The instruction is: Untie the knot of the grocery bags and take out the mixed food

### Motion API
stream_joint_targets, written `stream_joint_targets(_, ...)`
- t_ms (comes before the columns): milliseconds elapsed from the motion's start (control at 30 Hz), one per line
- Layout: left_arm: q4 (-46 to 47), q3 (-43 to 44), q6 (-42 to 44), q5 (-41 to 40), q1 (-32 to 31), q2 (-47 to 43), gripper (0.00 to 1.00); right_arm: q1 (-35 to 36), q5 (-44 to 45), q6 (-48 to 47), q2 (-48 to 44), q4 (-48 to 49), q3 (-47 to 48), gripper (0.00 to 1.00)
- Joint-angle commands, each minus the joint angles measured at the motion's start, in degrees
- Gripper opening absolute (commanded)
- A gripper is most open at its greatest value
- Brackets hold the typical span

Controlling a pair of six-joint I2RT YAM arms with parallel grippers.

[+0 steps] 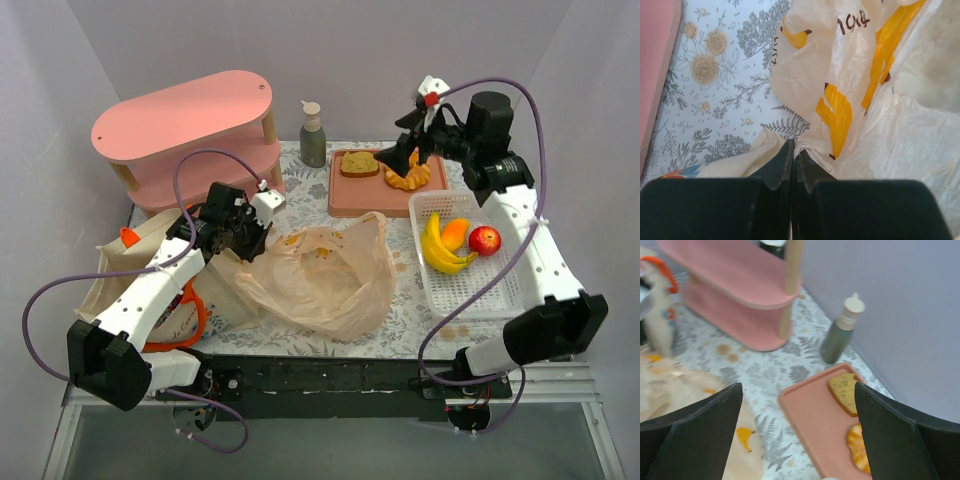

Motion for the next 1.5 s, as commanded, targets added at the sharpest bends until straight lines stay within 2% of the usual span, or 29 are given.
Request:
stream_joint_targets(0, -1.3, 7.46, -1.04, 7.42, 2.38, -0.19, 0.0, 0.03, -8.78, -6.21, -6.12, -8.9, -11.11, 0.98)
stream_joint_targets(67, -1.39, 11.24, -0.34, 3.93, 3.35, 0.95, 0.0, 0.03, -6.48, -8.7, -9.37, -10.66, -13.94, 0.98)
stream_joint_targets(133, -0.86, 12.57, 1.24, -5.12, 3.7, 1.74, 0.0, 0.12, -6.82, -10.81, -10.7, -10.93, -15.88, 0.98)
stream_joint_targets(267, 0.37, 10.56, 7.21, -14.88, 6.68, -0.61, 0.0, 0.47, -9.37, -10.56, -10.89, -10.41, -14.22, 0.98)
stream_joint_targets(400, 0.99, 8.88, 9.69, -17.09, 8.63, -5.89, 0.0, 0.47, -10.86, -9.94, -10.01, -12.25, -12.46, 0.98)
stream_joint_targets(467, 2.21, 8.88, 8.02, -20.26, 8.72, -7.39, 0.0, 0.65, -11.39, -9.94, -10.53, -12.69, -14.38, 0.98)
stream_joint_targets(533, 3.27, 11.24, 4.26, -21.84, 9.33, -8.09, 0.0, 1.26, -7.11, -10.55, -10.71, -14.61, -17.19, 0.98)
stream_joint_targets(600, 4.59, 17.97, 1.26, -21.06, 12.14, -6.35, 0.0, 1.35, -6.82, -12.65, -10.1, -17.42, -19.92, 0.97)
stream_joint_targets(633, 4.94, 20.8, 0.38, -20.88, 12.67, -5.38, 0.0, 1.44, -9.69, -15.19, -10.09, -22.31, -20.1, 0.97)
stream_joint_targets(700, 5.47, 31.14, 0.37, -20.36, 12.85, -2.75, 0.0, 4.06, -15.85, -22.64, -11.14, -25.16, -20.11, 0.98)
stream_joint_targets(733, 6.17, 35.29, 0.11, -19.74, 12.85, -0.21, 0.0, 5.99, -15.88, -24.25, -11.93, -25.52, -20.28, 0.98)
stream_joint_targets(800, 7.22, 41.63, -0.07, -19.73, 12.85, 2.0, 0.0, 11.79, -15.27, -25.84, -14.04, -22.11, -21.77, 0.98)
stream_joint_targets(833, 7.84, 47.49, -0.07, -20.61, 12.85, 4.01, 0.0, 13.72, -15.17, -24.19, -14.4, -19.92, -22.39, 0.98)
stream_joint_targets(967, 12.06, 56.59, 1.41, -26.67, 12.85, 6.32, 0.0, 22.77, -16.4, -14.71, -9.24, -8.76, -22.57, 0.98)
stream_joint_targets(1100, 14.52, 59.32, 3.26, -29.67, 13.46, 5.62, 0.0, 29.81, -16.23, -7.22, -2.29, 7.65, -22.13, 0.95)
stream_joint_targets(1167, 16.01, 61.68, 3.53, -32.04, 15.56, 6.4, 0.0, 35.33, -14.74, -5.47, 1.83, 12.07, -20.9, 0.94)
stream_joint_targets(1200, 16.54, 62.4, 4.49, -32.83, 16.18, 6.58, 0.0, 37.11, -12.47, -4.41, 3.25, 18.53, -20.46, 0.94)
stream_joint_targets(1400, 25.05, 60.22, 11.26, -40.21, 19.78, 3.43, 0.0, 46.26, -5.52, 6.9, 15.03, 32.73, -12.47, 0.94)
stream_joint_targets(1467, 28.76, 59.15, 11.71, -41.79, 23.21, 2.37, 0.0, 48.01, 0.86, 10.78, 18.89, 38.62, -11.06, 0.94)
